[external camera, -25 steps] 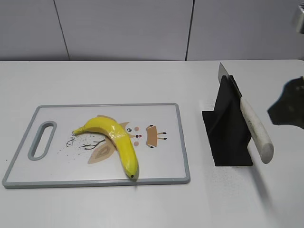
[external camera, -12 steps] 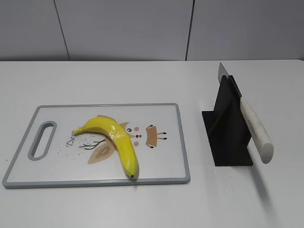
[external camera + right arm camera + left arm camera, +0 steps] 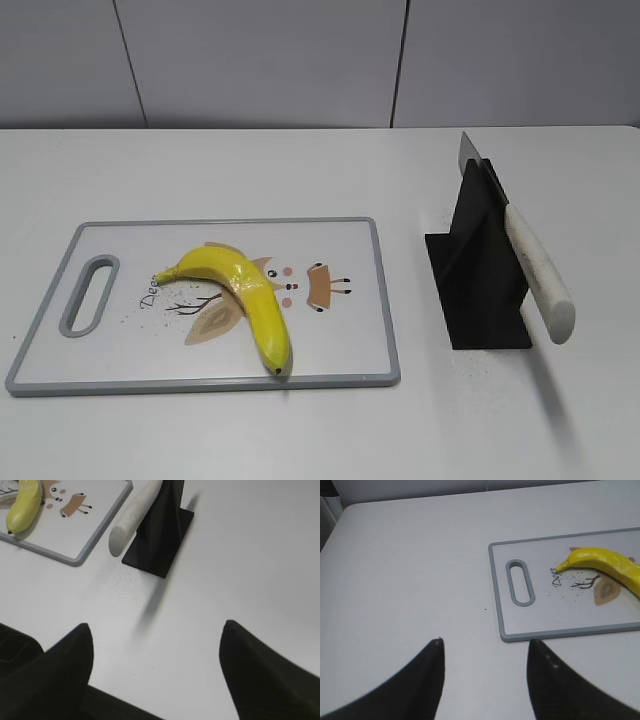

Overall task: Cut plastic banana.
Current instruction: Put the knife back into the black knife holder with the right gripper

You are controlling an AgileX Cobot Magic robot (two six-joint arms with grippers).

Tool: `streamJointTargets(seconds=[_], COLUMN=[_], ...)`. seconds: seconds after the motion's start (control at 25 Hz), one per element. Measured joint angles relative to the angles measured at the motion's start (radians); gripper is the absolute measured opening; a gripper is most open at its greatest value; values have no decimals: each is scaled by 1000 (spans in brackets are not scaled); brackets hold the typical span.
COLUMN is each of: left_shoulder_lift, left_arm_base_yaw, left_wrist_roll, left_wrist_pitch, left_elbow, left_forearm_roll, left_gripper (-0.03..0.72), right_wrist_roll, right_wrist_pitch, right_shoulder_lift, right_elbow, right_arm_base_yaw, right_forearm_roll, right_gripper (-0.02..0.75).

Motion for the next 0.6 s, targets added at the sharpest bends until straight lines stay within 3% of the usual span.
streamJointTargets(seconds=[0.32,0.6], left_shoulder_lift=[0,0], left_arm_base_yaw=[0,-1], left_wrist_roll=[0,0], left_wrist_pitch=[0,0], left_elbow=[0,0], left_forearm_roll=[0,0], left_gripper=[480,480], right_wrist_roll=[-1,-1], right_wrist_pitch=[-2,-2], right_shoulder_lift=[-149,-157], right_elbow=[0,0], right_arm_base_yaw=[-16,-192], right_forearm_roll=[1,1], right_gripper=[594,594])
